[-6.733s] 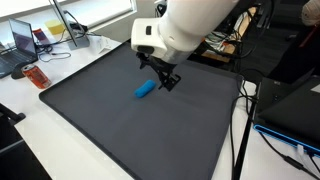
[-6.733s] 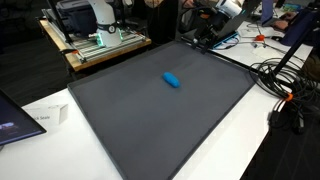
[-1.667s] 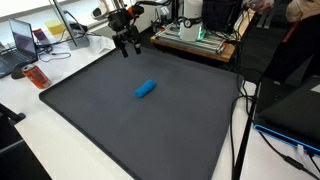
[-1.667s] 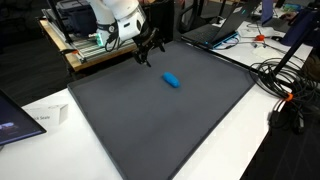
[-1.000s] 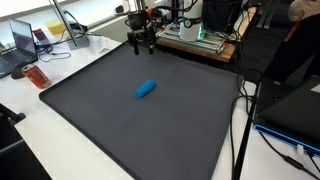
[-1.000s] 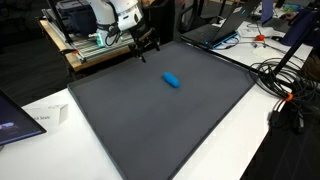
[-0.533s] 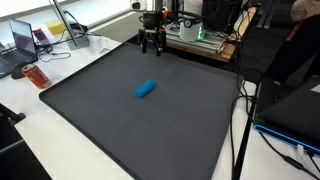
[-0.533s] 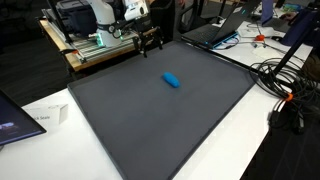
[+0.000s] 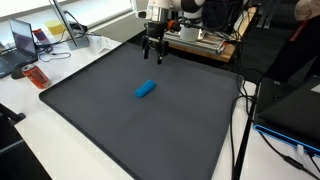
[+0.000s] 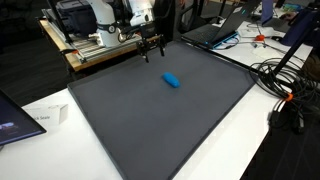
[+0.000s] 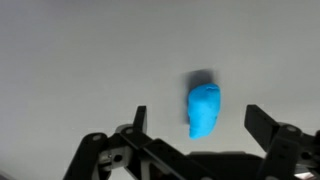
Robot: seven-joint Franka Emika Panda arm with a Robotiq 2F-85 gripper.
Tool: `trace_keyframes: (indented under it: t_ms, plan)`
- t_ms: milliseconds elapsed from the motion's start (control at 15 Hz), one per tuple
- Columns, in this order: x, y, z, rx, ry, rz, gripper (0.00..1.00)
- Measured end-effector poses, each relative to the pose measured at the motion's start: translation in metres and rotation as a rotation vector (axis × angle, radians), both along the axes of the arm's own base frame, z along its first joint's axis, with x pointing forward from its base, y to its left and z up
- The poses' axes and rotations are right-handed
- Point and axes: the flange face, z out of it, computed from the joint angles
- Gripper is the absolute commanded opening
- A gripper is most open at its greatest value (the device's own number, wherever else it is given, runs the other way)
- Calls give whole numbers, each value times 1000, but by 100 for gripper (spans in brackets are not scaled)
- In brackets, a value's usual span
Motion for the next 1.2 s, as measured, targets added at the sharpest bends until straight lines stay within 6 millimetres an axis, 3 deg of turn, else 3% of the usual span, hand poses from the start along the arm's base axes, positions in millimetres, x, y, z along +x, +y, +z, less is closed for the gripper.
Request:
trace_keyframes:
  t_ms: [133, 400, 1200]
  plan:
    - [-5, -6, -16, -30, 16, -24, 100]
    - [-17, 19, -35, -74, 42, -4, 100]
    - [-13, 22, -33, -78, 32, 0, 100]
